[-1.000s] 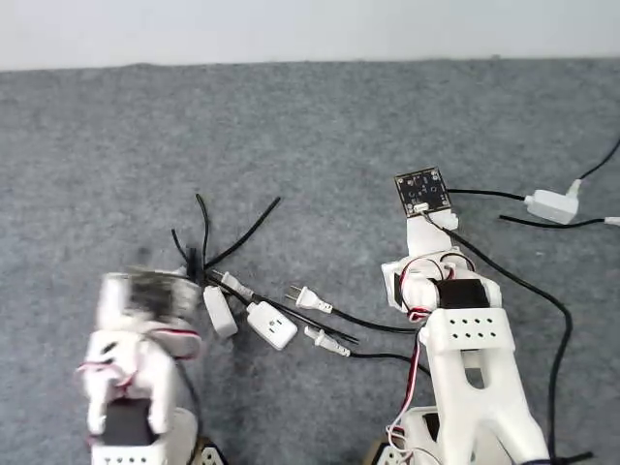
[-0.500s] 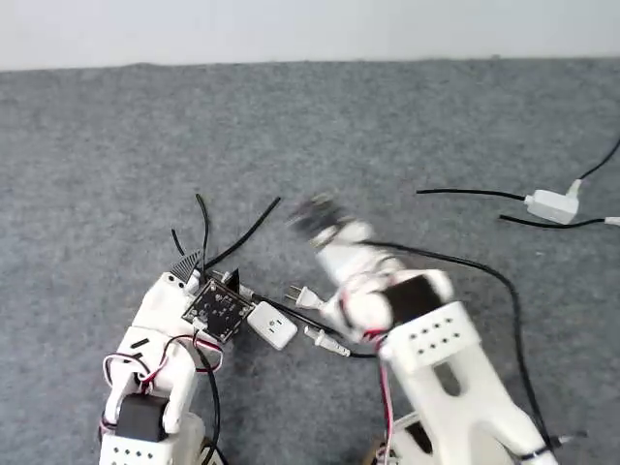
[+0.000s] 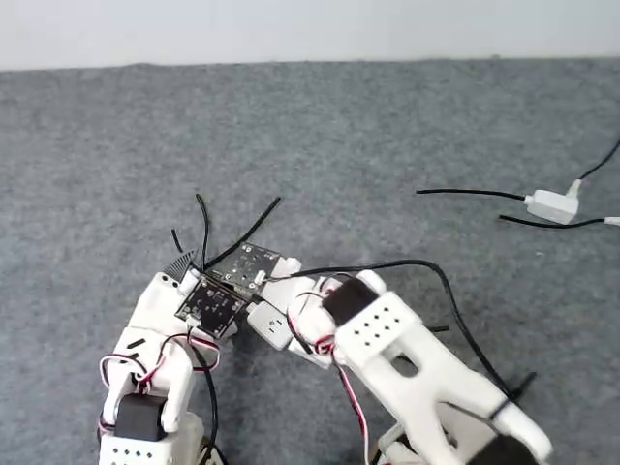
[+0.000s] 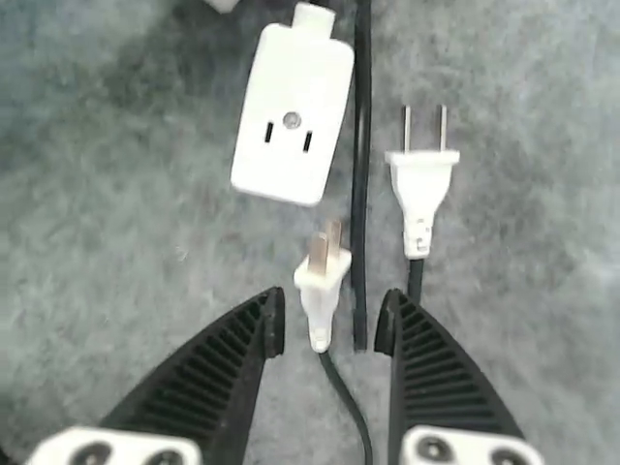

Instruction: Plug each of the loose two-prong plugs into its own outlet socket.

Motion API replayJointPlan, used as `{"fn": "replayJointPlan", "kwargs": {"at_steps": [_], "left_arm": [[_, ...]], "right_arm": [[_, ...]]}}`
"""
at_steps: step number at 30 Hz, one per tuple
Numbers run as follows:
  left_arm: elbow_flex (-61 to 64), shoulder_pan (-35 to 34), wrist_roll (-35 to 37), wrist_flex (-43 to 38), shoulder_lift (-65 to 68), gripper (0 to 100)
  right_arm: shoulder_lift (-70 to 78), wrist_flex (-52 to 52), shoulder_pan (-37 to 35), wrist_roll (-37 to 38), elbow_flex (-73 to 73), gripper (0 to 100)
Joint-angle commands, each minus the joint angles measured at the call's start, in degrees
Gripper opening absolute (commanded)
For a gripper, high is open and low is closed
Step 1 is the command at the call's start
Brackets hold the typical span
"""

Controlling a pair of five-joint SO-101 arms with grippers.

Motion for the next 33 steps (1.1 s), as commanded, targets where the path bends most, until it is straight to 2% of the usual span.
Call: {"fn": "replayJointPlan", "kwargs": {"at_steps": [1, 6, 10, 18, 25, 33], "left_arm": [[-0.7, -0.3, 1.1, -1.6, -0.3, 20], [0.4, -1.1, 1.1, -3.1, -0.3, 20], [0.2, -1.6, 1.1, -3.2, -0.3, 20], [0.2, -1.5, 1.1, -3.2, -0.3, 20], [0.2, -1.5, 1.1, -3.2, -0.3, 20], [0.2, -1.3, 1.1, -3.2, -0.3, 20]], "right_arm": [[3.9, -4.5, -0.4, 0.9, -0.2, 16.9], [10.8, -11.0, -0.4, 1.5, -0.2, 16.9], [15.3, -12.1, -0.3, 6.7, -0.5, 16.9], [19.1, -17.7, 7.6, 7.8, -0.6, 16.9], [18.7, -17.3, 8.8, 7.8, -0.7, 16.9], [6.7, -5.4, 10.9, 7.4, -3.2, 16.9]]}}
